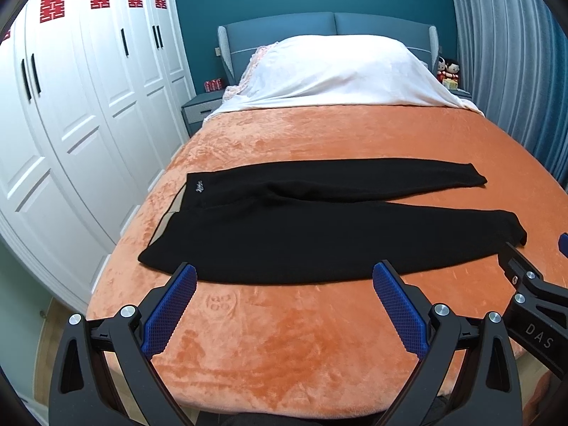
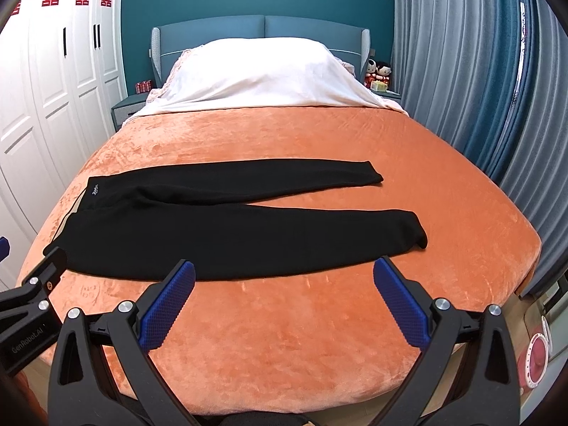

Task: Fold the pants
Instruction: 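Lower both tools to the trouser leg ends and close both grippers on them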

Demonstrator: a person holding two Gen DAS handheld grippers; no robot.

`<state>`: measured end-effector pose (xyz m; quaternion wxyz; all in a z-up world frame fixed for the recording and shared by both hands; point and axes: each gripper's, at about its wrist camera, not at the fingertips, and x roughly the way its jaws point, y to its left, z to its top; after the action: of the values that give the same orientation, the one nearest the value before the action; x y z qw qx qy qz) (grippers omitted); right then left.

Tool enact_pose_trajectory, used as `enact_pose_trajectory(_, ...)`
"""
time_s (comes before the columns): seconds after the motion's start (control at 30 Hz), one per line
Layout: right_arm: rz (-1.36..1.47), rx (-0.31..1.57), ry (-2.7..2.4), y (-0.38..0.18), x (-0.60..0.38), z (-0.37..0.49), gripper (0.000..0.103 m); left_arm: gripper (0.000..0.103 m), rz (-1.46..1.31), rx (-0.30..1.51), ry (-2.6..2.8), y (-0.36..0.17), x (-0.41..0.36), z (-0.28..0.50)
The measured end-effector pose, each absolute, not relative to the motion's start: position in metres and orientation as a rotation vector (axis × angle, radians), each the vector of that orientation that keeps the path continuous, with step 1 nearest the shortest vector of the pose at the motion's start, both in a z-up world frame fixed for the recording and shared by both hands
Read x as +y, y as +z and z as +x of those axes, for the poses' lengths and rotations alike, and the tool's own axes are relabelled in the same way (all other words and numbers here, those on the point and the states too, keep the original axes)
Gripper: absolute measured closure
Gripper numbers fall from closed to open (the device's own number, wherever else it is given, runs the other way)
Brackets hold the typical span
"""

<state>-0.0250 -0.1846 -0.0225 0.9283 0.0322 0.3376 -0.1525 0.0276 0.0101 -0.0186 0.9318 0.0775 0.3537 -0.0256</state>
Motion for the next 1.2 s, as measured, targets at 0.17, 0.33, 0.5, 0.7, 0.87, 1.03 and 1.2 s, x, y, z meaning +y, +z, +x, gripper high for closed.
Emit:
enact_pose_trajectory(0.17, 0.164, 0.710, -0.240, -0.028, -0.208, -0.010, 0.005, 0.005, 0.141, 0.752, -0.068, -0.027, 0.013, 0.043)
enact_pose_trajectory(0.33, 0.221, 0.731, -0.300, -0.052, -0.305, 0.063, 0.005, 0.005, 0.015, 0.828, -0.122, -0.052, 0.049, 0.121)
enact_pose_trajectory(0.5, 0.041, 0.816, -0.354, -0.096, -0.368, 0.179, 0.005, 0.007, 0.037, 0.881, 0.048, -0.092, 0.080, 0.232)
enact_pose_trajectory(0.7, 0.080, 0.842, -0.378, -0.143, -0.451, 0.299, 0.005, 0.007, 0.097, 0.912, 0.113, -0.141, 0.095, 0.348)
enact_pose_trajectory(0.87, 0.077, 0.839, -0.459, -0.162, -0.487, 0.347, 0.005, 0.007, 0.197, 0.895, 0.215, -0.162, 0.099, 0.400)
enact_pose_trajectory(1.03, 0.081, 0.870, -0.453, -0.173, -0.501, 0.380, 0.005, 0.007, 0.198, 0.875, 0.250, -0.166, 0.108, 0.426)
enact_pose_trajectory(1.2, 0.112, 0.864, -0.459, -0.176, -0.516, 0.402, 0.005, 0.005, 0.211, 0.867, 0.256, -0.169, 0.113, 0.445)
